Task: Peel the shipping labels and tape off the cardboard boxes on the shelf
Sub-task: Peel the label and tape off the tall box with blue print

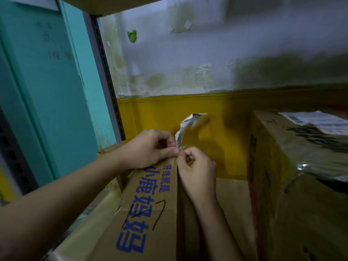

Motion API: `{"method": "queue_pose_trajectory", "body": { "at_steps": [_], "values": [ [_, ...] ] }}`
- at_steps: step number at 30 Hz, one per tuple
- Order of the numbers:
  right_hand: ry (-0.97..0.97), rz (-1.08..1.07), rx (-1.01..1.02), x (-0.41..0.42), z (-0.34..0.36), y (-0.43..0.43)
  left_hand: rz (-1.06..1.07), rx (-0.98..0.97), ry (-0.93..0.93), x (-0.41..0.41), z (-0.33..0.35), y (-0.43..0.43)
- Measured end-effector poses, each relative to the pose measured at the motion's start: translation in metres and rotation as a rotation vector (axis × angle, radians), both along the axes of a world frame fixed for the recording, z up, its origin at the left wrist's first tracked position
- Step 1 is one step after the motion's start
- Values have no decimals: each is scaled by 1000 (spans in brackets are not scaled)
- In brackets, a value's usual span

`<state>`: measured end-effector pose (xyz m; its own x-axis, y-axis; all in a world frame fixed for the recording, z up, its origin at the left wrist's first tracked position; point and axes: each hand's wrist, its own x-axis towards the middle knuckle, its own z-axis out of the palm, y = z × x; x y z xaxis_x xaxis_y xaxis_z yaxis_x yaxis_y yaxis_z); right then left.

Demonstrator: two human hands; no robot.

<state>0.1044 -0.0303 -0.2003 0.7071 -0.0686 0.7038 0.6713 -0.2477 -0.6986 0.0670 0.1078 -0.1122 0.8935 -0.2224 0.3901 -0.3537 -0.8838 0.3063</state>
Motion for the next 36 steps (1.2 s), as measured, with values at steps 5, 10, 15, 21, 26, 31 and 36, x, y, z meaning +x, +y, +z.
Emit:
{"method": "queue_pose_trajectory", "body": {
  "at_steps": [5,10,15,21,26,31,36],
  "values": [
    [-16,16,-14,0,-1,-1,-17,201,-62,6,1,-6],
    [31,29,-35,-2,2,-3,-28,248,74,11,11,-15],
    [65,73,-40,-1,2,-2,5,182,181,15,17,-21],
    [18,68,11,-3,1,2,-32,199,303,17,27,-15],
    [23,52,51,-3,0,4,-68,120,424,21,35,-16],
    [35,27,75,-3,1,5,-30,89,472,24,38,-18],
    [16,-2,114,-4,1,7,14,98,497,26,40,-20]
  ]
}}
